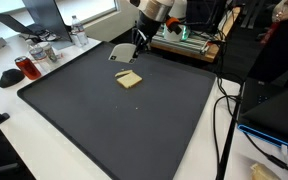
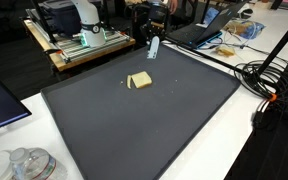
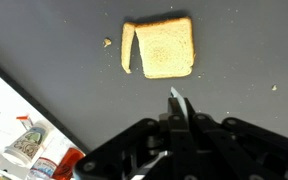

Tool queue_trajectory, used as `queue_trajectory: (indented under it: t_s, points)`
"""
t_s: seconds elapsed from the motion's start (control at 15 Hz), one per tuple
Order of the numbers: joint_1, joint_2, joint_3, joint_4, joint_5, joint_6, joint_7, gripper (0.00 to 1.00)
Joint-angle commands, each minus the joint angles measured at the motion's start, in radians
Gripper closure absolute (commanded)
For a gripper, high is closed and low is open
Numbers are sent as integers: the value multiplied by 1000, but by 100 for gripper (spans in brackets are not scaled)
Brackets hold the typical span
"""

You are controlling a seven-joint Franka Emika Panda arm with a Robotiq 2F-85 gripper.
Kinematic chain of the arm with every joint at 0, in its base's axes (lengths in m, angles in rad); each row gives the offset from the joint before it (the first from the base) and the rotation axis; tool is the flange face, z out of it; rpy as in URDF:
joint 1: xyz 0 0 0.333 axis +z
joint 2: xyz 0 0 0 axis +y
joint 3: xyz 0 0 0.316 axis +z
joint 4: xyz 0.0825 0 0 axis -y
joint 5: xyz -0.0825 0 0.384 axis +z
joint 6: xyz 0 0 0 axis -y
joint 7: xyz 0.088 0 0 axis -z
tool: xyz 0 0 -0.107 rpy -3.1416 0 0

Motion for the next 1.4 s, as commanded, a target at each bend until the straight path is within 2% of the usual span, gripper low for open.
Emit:
queue_trajectory:
  t_s: [0.0, 0.33, 0.73, 1.07, 1.33]
  points:
    - [40, 13, 45, 31, -62, -94, 107, 99]
    - [91, 43, 103, 69, -97, -188, 180, 99]
    - [114, 93, 128, 106, -71, -233, 114, 99]
    - [69, 99, 101, 124, 14, -190, -60, 99]
    - [-4, 85, 57, 122, 158, -114, -326, 99]
